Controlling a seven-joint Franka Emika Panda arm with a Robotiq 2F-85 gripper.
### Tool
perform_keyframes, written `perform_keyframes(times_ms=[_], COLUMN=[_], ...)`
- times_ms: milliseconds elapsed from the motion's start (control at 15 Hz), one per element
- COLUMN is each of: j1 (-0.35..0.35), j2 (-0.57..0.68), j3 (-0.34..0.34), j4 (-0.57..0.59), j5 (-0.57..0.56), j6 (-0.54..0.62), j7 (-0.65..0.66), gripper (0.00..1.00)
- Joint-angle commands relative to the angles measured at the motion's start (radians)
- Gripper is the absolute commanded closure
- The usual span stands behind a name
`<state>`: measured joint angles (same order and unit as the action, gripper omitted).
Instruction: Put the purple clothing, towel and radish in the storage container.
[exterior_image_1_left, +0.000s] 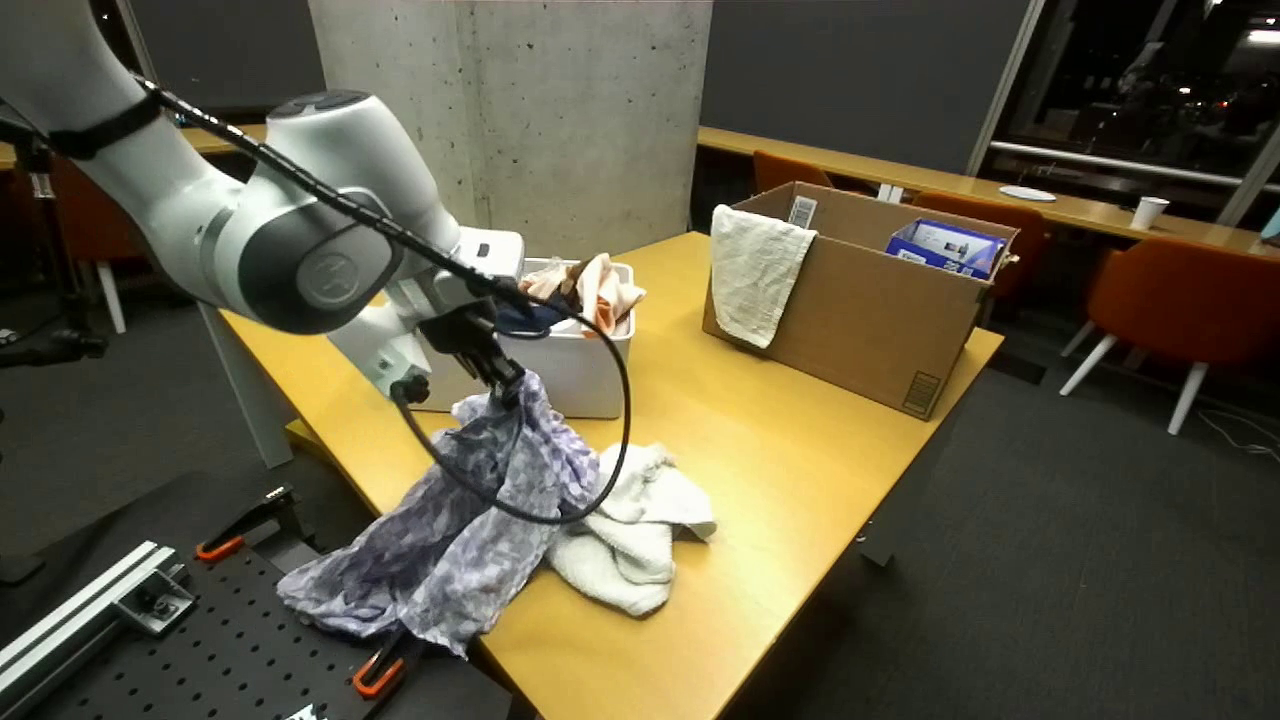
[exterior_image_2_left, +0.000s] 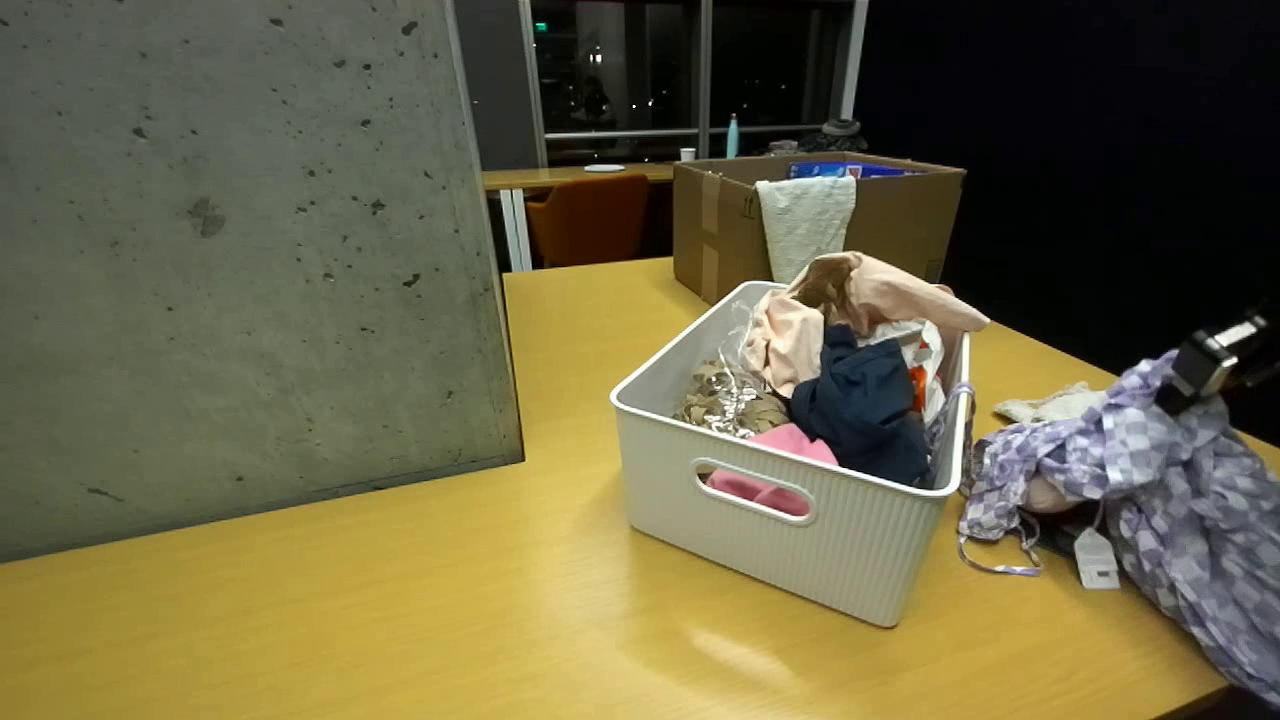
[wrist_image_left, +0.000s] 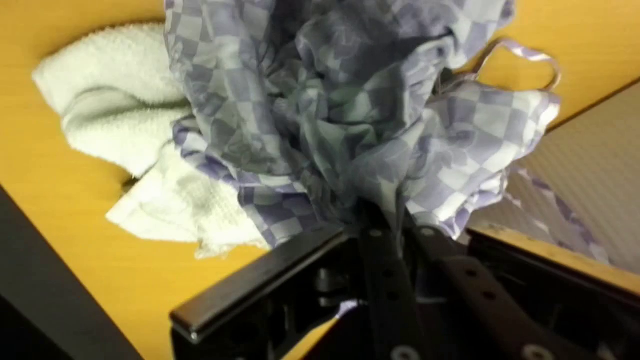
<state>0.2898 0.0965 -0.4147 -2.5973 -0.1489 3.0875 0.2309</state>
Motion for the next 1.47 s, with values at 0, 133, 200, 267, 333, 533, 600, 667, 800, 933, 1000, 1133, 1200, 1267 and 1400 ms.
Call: perform_keyframes(times_ms=[0,133,200,267,333,533,600,667,800,933,1000,1133,1200,1267,1400], j1=[0.091,0.112,0.122,0.138,0.156,0.049,0.017,-0.011,-0.046,-0.084,-0.101,-0.141,-0.163,-0.179,-0.185], j2=[-0.067,-0.117,-0.141,-0.163,-0.184,-0.234,-0.251,-0.253,-0.256,-0.243,-0.234,-0.216,-0.204,-0.191,-0.156], j3=[-0.09,-0.067,-0.044,-0.022,0.003,0.247,0.325,0.391,0.487,0.545,0.559,0.567,0.562,0.558,0.532], j4=[0.138,0.209,0.238,0.264,0.288,0.362,0.386,0.41,0.459,0.502,0.515,0.527,0.532,0.542,0.598], j5=[-0.211,-0.318,-0.352,-0.383,-0.403,-0.419,-0.403,-0.393,-0.399,-0.401,-0.397,-0.403,-0.41,-0.41,-0.436], j6=[-0.167,-0.27,-0.317,-0.359,-0.398,-0.508,-0.541,-0.541,-0.538,-0.503,-0.488,-0.452,-0.422,-0.4,-0.39], j7=[0.156,0.249,0.283,0.312,0.335,0.367,0.362,0.358,0.361,0.357,0.351,0.343,0.35,0.345,0.366], gripper=[0.99,0.99,0.99,0.99,0.99,0.99,0.99,0.99,0.99,0.99,0.99,0.99,0.99,0.99,0.99])
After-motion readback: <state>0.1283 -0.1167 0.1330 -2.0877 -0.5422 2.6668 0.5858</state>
